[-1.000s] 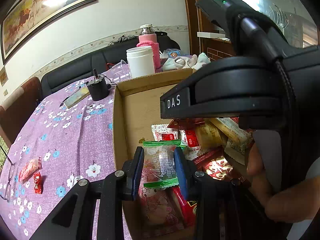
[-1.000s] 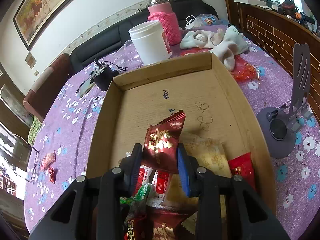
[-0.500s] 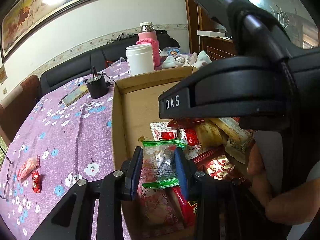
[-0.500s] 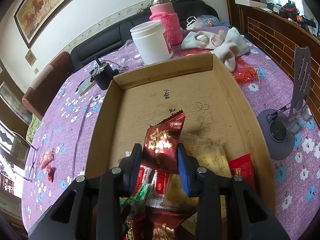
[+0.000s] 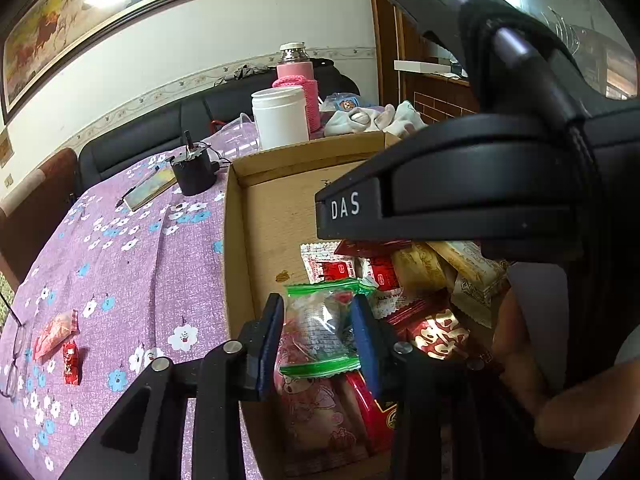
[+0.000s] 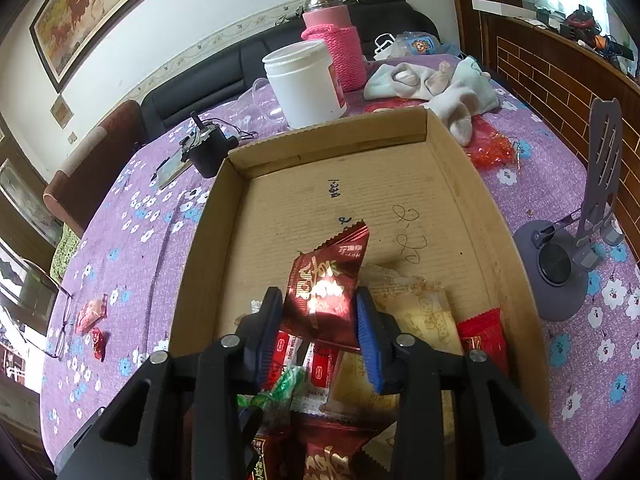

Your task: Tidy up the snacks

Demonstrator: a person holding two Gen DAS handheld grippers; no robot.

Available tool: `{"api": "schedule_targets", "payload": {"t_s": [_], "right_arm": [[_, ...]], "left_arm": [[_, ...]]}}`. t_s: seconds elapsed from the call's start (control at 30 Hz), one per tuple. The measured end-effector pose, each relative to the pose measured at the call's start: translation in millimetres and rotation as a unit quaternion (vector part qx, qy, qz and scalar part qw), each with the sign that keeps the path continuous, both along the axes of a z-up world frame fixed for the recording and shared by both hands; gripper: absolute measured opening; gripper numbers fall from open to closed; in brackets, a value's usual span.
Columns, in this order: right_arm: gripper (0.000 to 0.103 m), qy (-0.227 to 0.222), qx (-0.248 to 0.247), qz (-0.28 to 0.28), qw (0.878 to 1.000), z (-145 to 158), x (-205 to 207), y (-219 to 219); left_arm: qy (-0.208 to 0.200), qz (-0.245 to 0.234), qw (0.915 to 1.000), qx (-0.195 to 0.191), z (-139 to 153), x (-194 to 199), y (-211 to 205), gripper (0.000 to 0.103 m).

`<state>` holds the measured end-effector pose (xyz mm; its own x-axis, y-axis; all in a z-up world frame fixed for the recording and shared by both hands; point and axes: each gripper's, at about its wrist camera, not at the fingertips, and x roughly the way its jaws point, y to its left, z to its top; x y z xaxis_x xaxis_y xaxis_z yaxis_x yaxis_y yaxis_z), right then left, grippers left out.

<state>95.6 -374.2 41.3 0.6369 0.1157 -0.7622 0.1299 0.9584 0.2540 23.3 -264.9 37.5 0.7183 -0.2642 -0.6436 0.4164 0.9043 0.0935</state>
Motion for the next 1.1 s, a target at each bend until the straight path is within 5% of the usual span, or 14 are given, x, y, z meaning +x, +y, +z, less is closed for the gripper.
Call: {"api": "schedule_targets", "payload": {"t_s": [1.1], "right_arm": [[0.052,-0.021,-0.014,-0.005,1.000,11,-6,1]], "left_arm": [[-0.018,0.011,0.9997,-0.011,9,2,6,0.059]]}}
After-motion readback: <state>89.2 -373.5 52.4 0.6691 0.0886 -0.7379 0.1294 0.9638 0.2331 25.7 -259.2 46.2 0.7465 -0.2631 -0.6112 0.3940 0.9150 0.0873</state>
